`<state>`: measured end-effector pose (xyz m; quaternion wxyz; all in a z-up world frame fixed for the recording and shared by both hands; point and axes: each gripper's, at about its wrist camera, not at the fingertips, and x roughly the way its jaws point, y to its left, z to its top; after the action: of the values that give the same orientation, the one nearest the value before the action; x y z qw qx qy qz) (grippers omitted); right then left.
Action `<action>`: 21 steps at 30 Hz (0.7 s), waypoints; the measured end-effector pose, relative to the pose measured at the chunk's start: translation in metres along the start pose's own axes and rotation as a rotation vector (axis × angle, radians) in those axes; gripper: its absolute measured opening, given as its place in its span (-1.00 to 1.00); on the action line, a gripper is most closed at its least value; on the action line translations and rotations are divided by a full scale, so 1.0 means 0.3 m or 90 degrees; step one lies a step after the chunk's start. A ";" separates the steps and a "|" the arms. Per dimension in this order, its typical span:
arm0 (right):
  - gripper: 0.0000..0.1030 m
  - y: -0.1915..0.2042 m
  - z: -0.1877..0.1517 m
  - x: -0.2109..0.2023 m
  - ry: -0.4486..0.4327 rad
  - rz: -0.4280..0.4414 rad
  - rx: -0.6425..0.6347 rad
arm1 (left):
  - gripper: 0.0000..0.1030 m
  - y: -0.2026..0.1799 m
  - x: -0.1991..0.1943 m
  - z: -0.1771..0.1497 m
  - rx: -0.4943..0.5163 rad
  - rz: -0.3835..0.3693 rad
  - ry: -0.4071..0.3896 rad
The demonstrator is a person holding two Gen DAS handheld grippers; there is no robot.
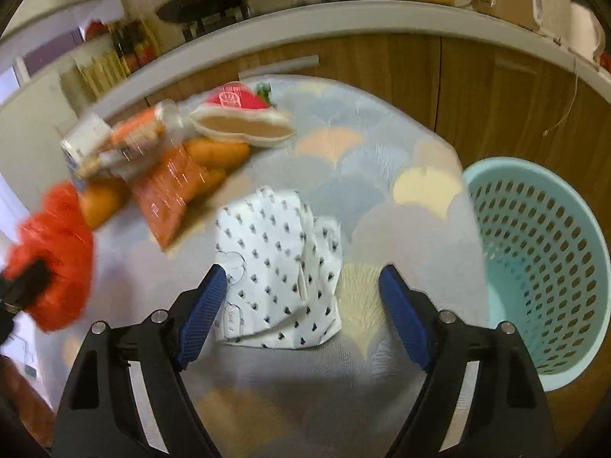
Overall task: Collect trash
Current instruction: 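Carry both items over the blue basket and open both tools to drop them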
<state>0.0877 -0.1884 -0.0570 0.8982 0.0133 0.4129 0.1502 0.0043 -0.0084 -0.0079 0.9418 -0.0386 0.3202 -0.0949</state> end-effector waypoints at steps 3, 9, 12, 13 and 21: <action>-0.39 0.060 -0.015 -0.014 -0.007 -0.037 -0.054 | -0.10 -0.015 0.012 0.003 0.004 -0.005 0.003; -0.93 0.030 -0.007 -0.101 -0.049 -0.005 -0.023 | -0.10 -0.072 0.038 0.030 0.028 -0.011 0.006; -0.94 -0.021 0.026 -0.170 -0.086 -0.012 -0.011 | -0.10 -0.120 0.042 0.071 0.046 -0.019 -0.003; -0.94 -0.045 0.037 -0.201 -0.100 -0.017 -0.005 | -0.10 -0.144 0.046 0.093 0.052 -0.028 -0.006; -0.94 -0.303 0.082 -0.356 -0.161 -0.084 0.051 | -0.10 -0.387 0.135 0.201 0.109 -0.099 -0.005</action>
<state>0.0640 -0.3028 0.0244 0.9497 0.0405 0.3023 0.0713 0.0548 -0.1297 0.0311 0.9327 0.0167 0.3033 -0.1942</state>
